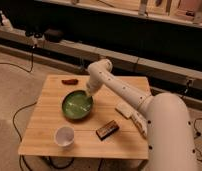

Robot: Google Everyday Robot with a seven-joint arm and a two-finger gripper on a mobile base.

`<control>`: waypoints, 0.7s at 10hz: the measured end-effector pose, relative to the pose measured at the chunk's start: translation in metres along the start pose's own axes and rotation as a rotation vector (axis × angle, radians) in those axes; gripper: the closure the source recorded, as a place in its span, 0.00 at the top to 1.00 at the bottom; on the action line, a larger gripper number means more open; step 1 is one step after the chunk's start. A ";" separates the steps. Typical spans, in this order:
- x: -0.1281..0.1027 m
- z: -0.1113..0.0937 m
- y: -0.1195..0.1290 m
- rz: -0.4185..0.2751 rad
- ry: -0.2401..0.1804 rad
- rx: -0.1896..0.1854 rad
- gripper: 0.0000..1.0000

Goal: Drag the ceramic bowl in a circle

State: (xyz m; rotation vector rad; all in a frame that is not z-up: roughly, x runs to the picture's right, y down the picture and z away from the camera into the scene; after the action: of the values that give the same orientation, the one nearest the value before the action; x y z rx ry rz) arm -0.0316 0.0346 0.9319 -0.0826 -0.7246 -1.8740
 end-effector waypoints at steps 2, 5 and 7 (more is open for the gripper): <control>0.008 -0.014 0.023 0.171 0.071 -0.027 0.00; -0.011 -0.032 0.041 0.230 0.108 -0.093 0.00; -0.055 -0.039 0.046 0.224 0.060 -0.127 0.00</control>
State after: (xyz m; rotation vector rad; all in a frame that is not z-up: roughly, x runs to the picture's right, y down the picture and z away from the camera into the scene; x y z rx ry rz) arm 0.0419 0.0484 0.8994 -0.1804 -0.5325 -1.6989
